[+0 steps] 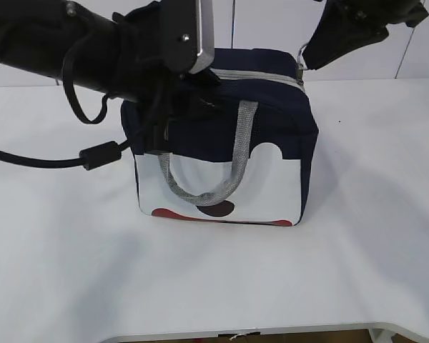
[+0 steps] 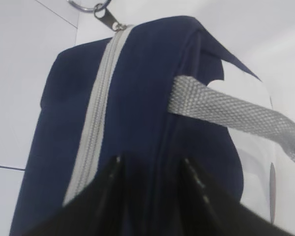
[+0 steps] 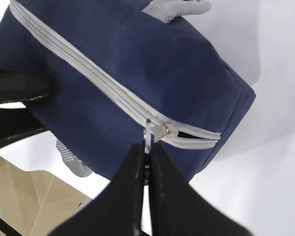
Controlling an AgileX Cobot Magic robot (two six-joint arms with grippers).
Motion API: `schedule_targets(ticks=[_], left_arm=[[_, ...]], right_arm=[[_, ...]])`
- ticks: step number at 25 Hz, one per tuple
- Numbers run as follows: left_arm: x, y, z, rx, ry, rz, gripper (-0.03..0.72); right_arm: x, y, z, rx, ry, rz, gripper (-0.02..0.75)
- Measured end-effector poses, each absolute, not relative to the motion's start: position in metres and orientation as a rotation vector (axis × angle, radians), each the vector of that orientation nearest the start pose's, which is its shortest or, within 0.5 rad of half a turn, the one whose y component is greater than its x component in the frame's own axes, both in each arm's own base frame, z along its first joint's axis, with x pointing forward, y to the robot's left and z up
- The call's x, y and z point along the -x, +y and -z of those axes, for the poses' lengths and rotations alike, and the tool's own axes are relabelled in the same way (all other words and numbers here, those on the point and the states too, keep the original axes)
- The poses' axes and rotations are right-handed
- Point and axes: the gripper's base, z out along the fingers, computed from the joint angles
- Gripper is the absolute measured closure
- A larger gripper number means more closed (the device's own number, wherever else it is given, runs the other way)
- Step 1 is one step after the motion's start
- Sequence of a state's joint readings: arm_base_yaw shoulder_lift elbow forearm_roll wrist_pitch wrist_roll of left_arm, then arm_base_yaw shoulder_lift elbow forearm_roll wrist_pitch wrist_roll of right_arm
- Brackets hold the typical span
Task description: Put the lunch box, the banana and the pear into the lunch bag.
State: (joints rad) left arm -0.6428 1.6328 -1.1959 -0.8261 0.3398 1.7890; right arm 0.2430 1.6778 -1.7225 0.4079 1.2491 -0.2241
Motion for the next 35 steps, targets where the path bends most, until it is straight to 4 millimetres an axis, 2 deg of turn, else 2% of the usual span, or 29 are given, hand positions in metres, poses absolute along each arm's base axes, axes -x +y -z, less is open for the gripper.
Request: schedule_targets(ticks=[4,6,19,25,35], left_arm=[[-0.286,-0.241,-0.289,-1.647,1.353,0.051,0.638],[-0.287,-0.241,-0.289,-1.64,1.351,0.037,0.688],[-0.288,-0.24,-0.289,-1.654,1.332,0.0,0.698],[-0.288,-0.24,-0.289,-1.65,1.331,-0.004,0.699],[-0.289,-0.24,-0.29,-1.637,1.33,-0.018,0.699]], right_arm=[[-0.331,0.115,-0.384,0.512,2.592,-0.543,0.72],[-0.329,0.113,-0.386,0.468,2.606,-0.517,0.72],[-0.328,0.112,-0.388,0.011,2.693,-0.633,0.72],[-0.331,0.102,-0.388,-0.165,2.699,-0.667,0.72],[-0.332,0.096,-0.384,-0.331,2.714,-0.713,0.72]])
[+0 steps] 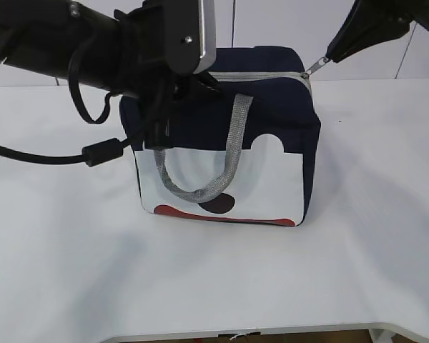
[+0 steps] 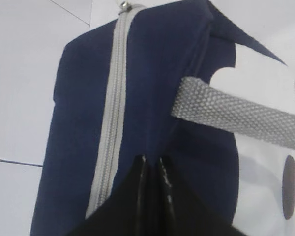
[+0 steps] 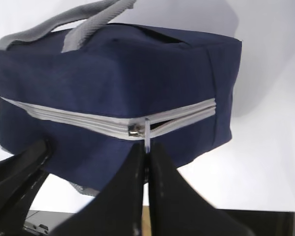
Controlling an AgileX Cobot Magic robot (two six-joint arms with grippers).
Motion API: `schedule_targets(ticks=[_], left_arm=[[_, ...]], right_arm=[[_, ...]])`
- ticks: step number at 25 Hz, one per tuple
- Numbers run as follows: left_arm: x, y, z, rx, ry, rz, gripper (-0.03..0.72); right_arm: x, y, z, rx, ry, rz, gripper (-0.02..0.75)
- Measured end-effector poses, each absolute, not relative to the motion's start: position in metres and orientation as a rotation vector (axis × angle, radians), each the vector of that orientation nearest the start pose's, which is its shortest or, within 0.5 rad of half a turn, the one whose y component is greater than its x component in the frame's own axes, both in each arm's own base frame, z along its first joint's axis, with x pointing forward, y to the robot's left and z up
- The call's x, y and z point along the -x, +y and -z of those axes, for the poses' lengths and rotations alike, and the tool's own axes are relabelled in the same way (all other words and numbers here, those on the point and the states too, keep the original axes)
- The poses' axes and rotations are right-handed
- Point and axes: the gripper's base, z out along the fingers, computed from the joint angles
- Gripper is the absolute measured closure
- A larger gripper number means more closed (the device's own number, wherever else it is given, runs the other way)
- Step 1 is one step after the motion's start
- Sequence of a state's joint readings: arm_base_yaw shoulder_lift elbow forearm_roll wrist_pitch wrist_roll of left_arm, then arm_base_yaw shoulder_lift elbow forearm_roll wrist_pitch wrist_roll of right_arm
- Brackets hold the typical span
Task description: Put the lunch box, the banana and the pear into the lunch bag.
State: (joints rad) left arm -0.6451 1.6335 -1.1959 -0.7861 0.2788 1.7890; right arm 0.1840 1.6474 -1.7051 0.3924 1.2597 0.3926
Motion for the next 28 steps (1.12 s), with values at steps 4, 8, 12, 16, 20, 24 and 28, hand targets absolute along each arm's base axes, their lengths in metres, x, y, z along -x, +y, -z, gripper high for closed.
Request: schedule_targets(ticks=[4,8,12,16,20,24,28], left_arm=[[-0.291,-0.24,-0.291,-1.622,1.33,-0.034,0.699],[-0.291,-0.24,-0.291,-1.621,1.33,-0.035,0.699],[-0.293,-0.239,-0.292,-1.604,1.329,-0.055,0.699],[-0.294,-0.237,-0.288,-1.585,1.342,-0.081,0.699],[-0.293,-0.231,-0.274,-1.562,1.384,-0.113,0.7],[-0.293,-0.224,-0.262,-1.537,1.418,-0.161,0.701],[-0.293,-0.223,-0.26,-1.52,1.428,-0.178,0.701]], right_arm=[[-0.332,0.096,-0.38,-0.43,2.731,-0.751,0.72],[-0.334,0.098,-0.378,-0.481,2.731,-0.78,0.72],[-0.334,0.098,-0.378,-0.491,2.731,-0.792,0.72],[-0.334,0.097,-0.377,-0.493,2.73,-0.781,0.72],[-0.336,0.098,-0.375,-0.501,2.735,-0.788,0.72],[-0.339,0.096,-0.37,-0.526,2.746,-0.797,0.72],[-0.339,0.096,-0.371,-0.529,2.745,-0.803,0.72]])
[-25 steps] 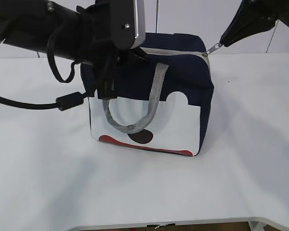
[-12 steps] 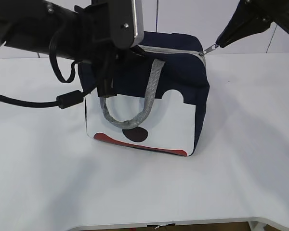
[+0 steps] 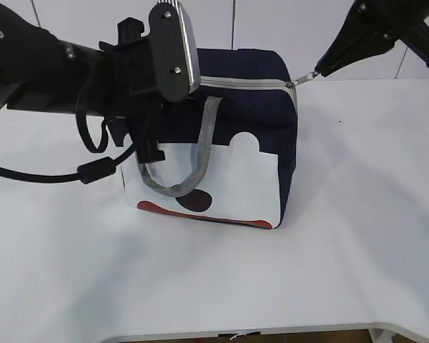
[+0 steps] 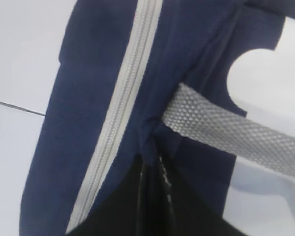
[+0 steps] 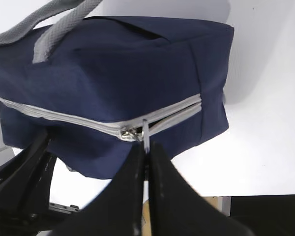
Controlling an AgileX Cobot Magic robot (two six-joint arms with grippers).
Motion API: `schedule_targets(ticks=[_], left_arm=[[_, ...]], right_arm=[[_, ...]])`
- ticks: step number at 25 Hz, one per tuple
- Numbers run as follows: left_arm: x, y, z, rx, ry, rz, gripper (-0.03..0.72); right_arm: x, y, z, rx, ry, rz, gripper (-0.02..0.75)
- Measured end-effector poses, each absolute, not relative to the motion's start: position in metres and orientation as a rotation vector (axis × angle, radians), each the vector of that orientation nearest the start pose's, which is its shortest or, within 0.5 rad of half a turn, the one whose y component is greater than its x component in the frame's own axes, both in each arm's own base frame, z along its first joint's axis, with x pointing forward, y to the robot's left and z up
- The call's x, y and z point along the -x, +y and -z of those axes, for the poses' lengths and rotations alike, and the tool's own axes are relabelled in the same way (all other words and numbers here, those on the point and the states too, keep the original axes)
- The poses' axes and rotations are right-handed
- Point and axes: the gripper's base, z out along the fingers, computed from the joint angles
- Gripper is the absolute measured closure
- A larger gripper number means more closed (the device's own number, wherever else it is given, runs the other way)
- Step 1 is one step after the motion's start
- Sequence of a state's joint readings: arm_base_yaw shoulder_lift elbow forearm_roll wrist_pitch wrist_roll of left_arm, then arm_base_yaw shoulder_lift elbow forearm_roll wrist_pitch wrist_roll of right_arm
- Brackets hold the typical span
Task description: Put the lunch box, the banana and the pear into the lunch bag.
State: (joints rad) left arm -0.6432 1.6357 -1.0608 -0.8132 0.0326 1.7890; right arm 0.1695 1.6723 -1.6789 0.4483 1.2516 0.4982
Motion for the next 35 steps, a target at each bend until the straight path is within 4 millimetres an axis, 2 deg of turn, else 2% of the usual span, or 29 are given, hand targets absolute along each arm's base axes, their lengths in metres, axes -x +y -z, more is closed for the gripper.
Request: schedule_targets(ticks=[10,15,19,31,35], left_arm=[[-0.297,-0.22,-0.262,-1.438,1.457,-0.207,0.701],[-0.297,-0.219,-0.261,-1.429,1.467,-0.205,0.701],[-0.297,-0.219,-0.261,-1.419,1.476,-0.199,0.701],[-0.297,-0.218,-0.26,-1.406,1.489,-0.19,0.702],[-0.298,-0.217,-0.26,-1.404,1.491,-0.192,0.702]], right_arm=[[-0.341,0.093,-0.362,-0.513,2.759,-0.73,0.72],[-0.339,0.089,-0.327,-0.501,2.864,-0.646,0.72],[-0.342,0.086,-0.31,-0.45,2.908,-0.6,0.72],[-0.372,0.093,-0.249,-0.219,3.024,-0.617,0.72],[-0.377,0.095,-0.24,-0.166,3.015,-0.634,0.72]])
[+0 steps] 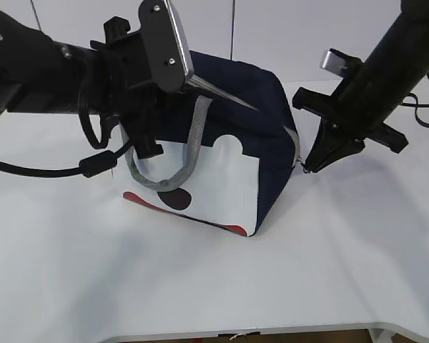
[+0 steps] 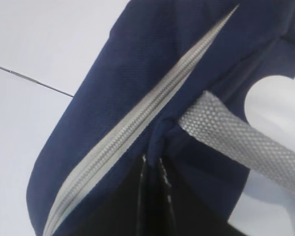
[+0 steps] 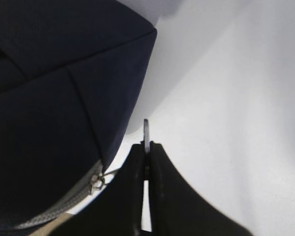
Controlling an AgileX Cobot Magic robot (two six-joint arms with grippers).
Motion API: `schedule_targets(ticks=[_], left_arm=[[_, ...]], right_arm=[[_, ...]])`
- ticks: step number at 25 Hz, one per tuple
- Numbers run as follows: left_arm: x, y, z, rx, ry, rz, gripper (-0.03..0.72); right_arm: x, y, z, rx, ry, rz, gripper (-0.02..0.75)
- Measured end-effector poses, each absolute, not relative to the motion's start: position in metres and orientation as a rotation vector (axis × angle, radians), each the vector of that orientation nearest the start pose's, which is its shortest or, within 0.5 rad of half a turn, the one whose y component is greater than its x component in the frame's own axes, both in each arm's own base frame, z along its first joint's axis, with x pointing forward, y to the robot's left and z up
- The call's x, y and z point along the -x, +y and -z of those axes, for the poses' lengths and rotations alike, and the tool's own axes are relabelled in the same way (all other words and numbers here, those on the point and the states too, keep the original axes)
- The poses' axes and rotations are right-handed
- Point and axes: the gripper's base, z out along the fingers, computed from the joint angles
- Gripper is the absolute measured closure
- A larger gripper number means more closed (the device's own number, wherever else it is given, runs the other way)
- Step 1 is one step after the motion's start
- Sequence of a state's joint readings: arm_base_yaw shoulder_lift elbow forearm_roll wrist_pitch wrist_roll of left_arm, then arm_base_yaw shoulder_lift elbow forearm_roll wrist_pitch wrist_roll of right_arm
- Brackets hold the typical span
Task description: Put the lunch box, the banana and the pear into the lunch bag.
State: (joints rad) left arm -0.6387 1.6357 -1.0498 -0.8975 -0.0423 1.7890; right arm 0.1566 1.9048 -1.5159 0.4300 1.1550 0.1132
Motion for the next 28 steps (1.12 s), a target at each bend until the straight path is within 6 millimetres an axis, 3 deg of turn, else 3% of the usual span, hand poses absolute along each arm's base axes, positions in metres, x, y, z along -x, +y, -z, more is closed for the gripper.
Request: schedule_targets(ticks=[10,21,24,28], left_arm=[[-0.299,-0.216,-0.26,-1.4,1.496,-0.195,0.702],[-0.299,-0.216,-0.261,-1.395,1.495,-0.2,0.702],[-0.299,-0.216,-0.261,-1.395,1.495,-0.2,0.702],[-0.3,-0.215,-0.261,-1.394,1.497,-0.201,0.702]], right_arm=[[-0.386,0.1,-0.227,-0.043,2.977,-0.692,0.72],[-0.388,0.101,-0.225,0.094,2.947,-0.7,0.716],[-0.387,0.101,-0.226,0.222,2.929,-0.701,0.629],[-0.382,0.103,-0.239,0.4,2.855,-0.728,0.392]])
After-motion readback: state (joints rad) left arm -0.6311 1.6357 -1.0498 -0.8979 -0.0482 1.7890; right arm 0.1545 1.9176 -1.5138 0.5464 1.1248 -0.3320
